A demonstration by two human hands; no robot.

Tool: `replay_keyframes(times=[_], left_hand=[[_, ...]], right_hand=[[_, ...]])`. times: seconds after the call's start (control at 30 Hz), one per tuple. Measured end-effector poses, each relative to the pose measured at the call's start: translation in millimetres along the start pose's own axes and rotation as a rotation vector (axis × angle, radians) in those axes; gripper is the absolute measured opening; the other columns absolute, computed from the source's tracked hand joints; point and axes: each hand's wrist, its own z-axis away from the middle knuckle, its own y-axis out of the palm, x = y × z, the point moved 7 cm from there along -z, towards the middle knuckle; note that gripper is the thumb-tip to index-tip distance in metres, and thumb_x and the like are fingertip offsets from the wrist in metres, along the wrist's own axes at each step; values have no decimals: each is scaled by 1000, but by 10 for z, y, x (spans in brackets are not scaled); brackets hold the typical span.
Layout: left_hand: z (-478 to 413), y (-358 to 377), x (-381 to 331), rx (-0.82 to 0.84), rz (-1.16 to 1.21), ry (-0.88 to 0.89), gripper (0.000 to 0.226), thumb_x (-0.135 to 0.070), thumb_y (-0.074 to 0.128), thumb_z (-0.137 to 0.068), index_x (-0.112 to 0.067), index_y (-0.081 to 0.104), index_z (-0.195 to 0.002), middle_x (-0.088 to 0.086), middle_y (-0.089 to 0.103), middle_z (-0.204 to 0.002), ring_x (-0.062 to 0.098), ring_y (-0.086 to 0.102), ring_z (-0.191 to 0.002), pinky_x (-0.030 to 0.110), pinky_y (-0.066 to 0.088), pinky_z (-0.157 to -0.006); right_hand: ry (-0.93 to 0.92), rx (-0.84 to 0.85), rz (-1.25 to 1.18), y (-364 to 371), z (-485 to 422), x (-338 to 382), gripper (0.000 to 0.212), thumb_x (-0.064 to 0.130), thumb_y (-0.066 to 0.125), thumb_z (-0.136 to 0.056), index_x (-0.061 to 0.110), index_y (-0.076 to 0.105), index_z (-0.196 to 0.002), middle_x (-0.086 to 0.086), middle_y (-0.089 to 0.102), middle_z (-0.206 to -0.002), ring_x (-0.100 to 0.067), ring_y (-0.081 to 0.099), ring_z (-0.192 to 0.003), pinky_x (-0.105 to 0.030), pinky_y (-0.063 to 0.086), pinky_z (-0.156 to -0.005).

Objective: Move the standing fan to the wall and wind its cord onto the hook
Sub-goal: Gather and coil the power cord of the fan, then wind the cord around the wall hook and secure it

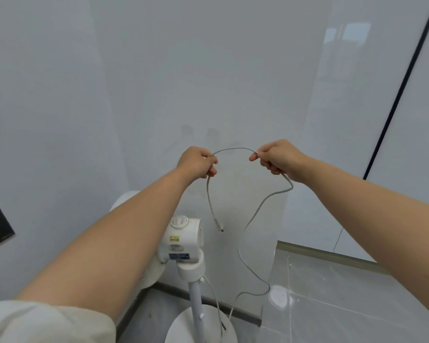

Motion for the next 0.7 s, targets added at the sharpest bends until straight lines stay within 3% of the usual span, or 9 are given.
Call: replay_keyframes(times=[0.13, 0.27, 0.33, 0.4, 0.47, 0.57, 0.7], left_hand=[[-187, -36, 188, 34, 32, -32, 11, -9, 54, -90, -13, 62, -83, 6, 64, -68, 15, 62, -60, 23, 48, -60], [-403, -231, 412, -69, -40, -29, 16, -9, 57, -87, -14, 62, -72, 9, 65, -65, 17, 63, -55, 25, 50, -57], [-516, -352, 569, -123, -32, -47, 18, -16, 59, -89, -11, 65, -73, 7, 64, -61, 18, 63, -54, 27, 52, -60], [-617, -452, 735, -192, 5, -66, 20, -18, 59, -89, -11, 66, -71, 6, 64, -59, 21, 65, -57, 32, 56, -68], [-725, -519, 882, -249, 16, -73, 24, -19, 59, -88, -13, 66, -66, 4, 65, -58, 24, 69, -65, 37, 57, -77], [-892, -561, 1015, -300, 23, -88, 27, -20, 59, -87, -13, 65, -62, 6, 67, -61, 27, 70, -72, 40, 57, -77], [-1196, -628, 1038, -355, -236, -51, 22, -22, 53, -92, -14, 67, -76, 6, 67, -82, 25, 60, -75, 30, 44, -66]], right_hand=[[-13, -56, 16, 119, -184, 39, 22, 8, 47, -92, 6, 68, -85, -6, 48, -57, -14, 33, -46, -21, 25, -43], [-52, -92, 81, 344, -392, 103, 22, 16, 53, -91, 3, 69, -83, -6, 53, -54, -12, 35, -35, -19, 27, -39], [-66, -74, 160, 475, -538, 141, 24, 21, 54, -91, 6, 69, -80, -5, 54, -53, -6, 34, -30, -16, 28, -36], [-80, -42, 225, 591, -675, 160, 22, 18, 53, -91, 9, 70, -79, -4, 53, -53, -8, 36, -36, -12, 28, -36], [-80, -31, 277, 692, -825, 150, 21, 12, 52, -89, 10, 70, -79, -3, 52, -53, -10, 40, -44, -14, 32, -41], [-92, -106, 288, 751, -1049, 139, 22, 12, 52, -90, 11, 70, -78, 0, 53, -55, -13, 47, -53, -23, 39, -54], [-148, -279, 336, 778, -1279, 157, 29, 25, 56, -92, 4, 69, -77, -3, 57, -59, -19, 52, -56, -28, 42, -62]])
